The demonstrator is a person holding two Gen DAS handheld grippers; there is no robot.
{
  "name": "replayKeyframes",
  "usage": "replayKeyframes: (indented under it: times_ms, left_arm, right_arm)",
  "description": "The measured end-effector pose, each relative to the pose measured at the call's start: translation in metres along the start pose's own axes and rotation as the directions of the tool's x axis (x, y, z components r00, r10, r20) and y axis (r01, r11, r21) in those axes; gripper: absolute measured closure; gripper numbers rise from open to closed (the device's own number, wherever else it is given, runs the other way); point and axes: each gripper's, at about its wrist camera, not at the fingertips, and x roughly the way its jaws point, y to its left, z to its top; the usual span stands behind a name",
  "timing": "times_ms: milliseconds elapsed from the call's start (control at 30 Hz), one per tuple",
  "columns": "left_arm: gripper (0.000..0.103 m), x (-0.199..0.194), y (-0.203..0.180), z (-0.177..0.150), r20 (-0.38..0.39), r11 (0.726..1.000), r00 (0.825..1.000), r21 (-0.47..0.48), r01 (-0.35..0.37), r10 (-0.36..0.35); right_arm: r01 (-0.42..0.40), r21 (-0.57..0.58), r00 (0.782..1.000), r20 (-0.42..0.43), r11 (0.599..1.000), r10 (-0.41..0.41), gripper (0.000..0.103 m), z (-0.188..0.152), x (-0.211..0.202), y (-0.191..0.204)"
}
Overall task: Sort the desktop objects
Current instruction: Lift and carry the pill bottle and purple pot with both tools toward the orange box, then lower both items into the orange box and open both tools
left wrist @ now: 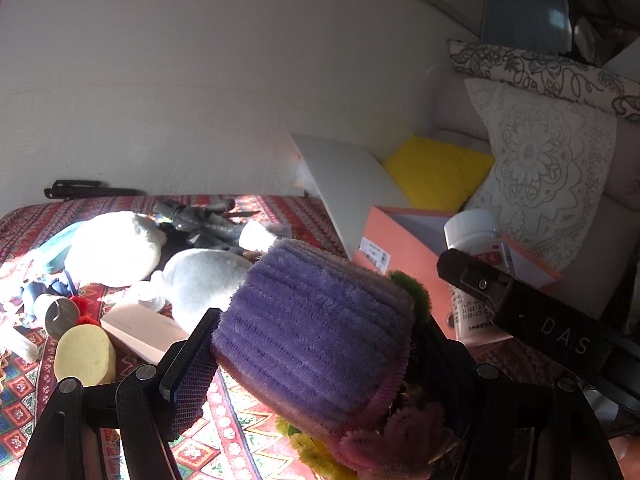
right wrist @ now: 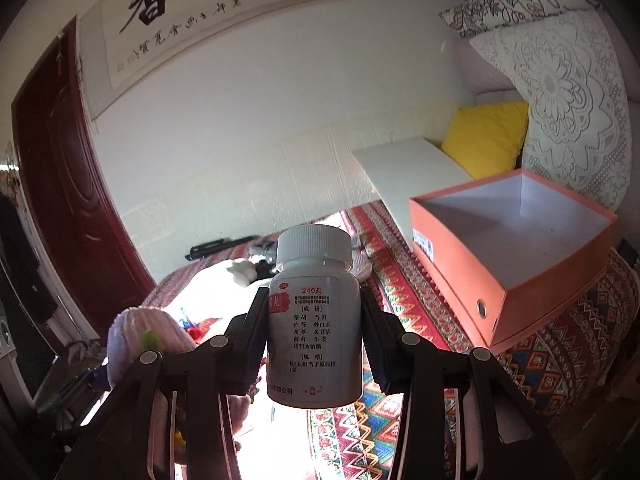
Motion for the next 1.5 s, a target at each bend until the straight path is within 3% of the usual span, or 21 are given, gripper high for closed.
replayKeyframes:
  times_ms: [133,267,500,600,700,867,1033,1333,1500]
  left_arm:
    - [0.026,-0.005,-0.022,0.021,0.046,0.999,0.998,0.029,0.035,-0.036]
    - [0.026,-0.004,-0.045,0.044,0.087,0.996,0.993,0.061,0.071,-0.076]
    - [0.026,0.019,-0.073,0.072,0.097,0.988,0.986,0.079,0.132,-0.139]
    - [0.026,0.040,-0.088,0.082,0.086,0.984,0.983,0.087,0.153,-0.160]
    - [0.026,0.063,-0.103,0.090,0.066,0.978,0.979,0.084,0.189,-0.194]
    - [0.026,0.114,-0.132,0.099,0.014,0.966,0.970,0.098,0.239,-0.242]
    - [0.026,0.172,-0.158,0.100,-0.058,0.947,0.949,0.075,0.312,-0.309]
    - [0.026,0.255,-0.196,0.084,-0.182,0.935,0.923,0.037,0.352,-0.340]
    - [0.026,0.284,-0.210,0.074,-0.229,0.939,0.918,0.043,0.341,-0.323]
  right_arm:
    - [0.014,0.041,0.992,0.128,0.999,-0.020,0.058,0.031,-0.029,-0.005]
    - [0.007,0.124,0.969,0.246,0.992,-0.038,0.058,0.064,-0.053,-0.022]
    - [-0.051,0.335,0.942,0.328,0.941,-0.066,0.058,0.113,-0.052,-0.092]
    - [-0.051,0.411,0.942,0.323,0.910,-0.093,0.058,0.122,-0.031,-0.125]
    - [-0.052,0.466,0.956,0.279,0.883,-0.091,0.058,0.121,0.000,-0.158]
    - [0.023,0.553,0.977,0.164,0.833,-0.136,0.058,0.096,0.049,-0.218]
    - [0.072,0.597,0.985,0.084,0.799,-0.151,0.058,0.076,0.089,-0.268]
    - [0.091,0.671,0.984,0.053,0.736,-0.170,0.058,0.057,0.114,-0.334]
    - [0.082,0.689,0.984,0.060,0.720,-0.169,0.058,0.051,0.117,-0.349]
